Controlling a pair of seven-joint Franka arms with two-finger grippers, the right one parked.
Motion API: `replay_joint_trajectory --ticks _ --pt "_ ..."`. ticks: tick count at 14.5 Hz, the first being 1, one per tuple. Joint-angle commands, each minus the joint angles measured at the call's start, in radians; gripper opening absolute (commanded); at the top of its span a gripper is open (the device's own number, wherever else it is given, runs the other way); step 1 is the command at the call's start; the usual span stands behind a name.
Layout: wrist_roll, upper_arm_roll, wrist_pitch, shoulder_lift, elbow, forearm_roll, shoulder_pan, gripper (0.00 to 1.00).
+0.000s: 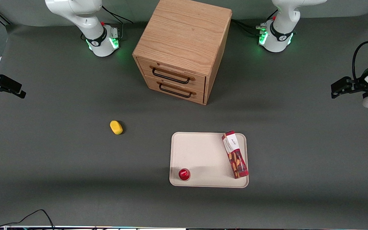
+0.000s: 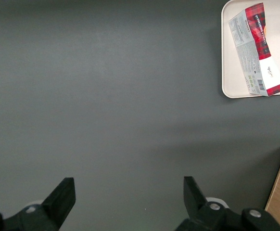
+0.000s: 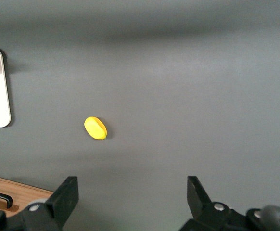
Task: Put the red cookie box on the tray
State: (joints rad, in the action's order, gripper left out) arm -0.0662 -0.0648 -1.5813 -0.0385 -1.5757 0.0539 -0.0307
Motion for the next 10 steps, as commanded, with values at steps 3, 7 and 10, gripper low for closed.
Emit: replay_joint_trajectory --ticks 3,7,10 --pt "-0.007 0.020 -0.005 0.017 -0.012 -0.009 0.018 1.00" --pt "0.006 0.013 -0.019 0.000 -0.013 -0.017 0.026 1.00" --pt "0.144 0.002 -0.098 -0.079 0.003 -0.091 0.060 1.00"
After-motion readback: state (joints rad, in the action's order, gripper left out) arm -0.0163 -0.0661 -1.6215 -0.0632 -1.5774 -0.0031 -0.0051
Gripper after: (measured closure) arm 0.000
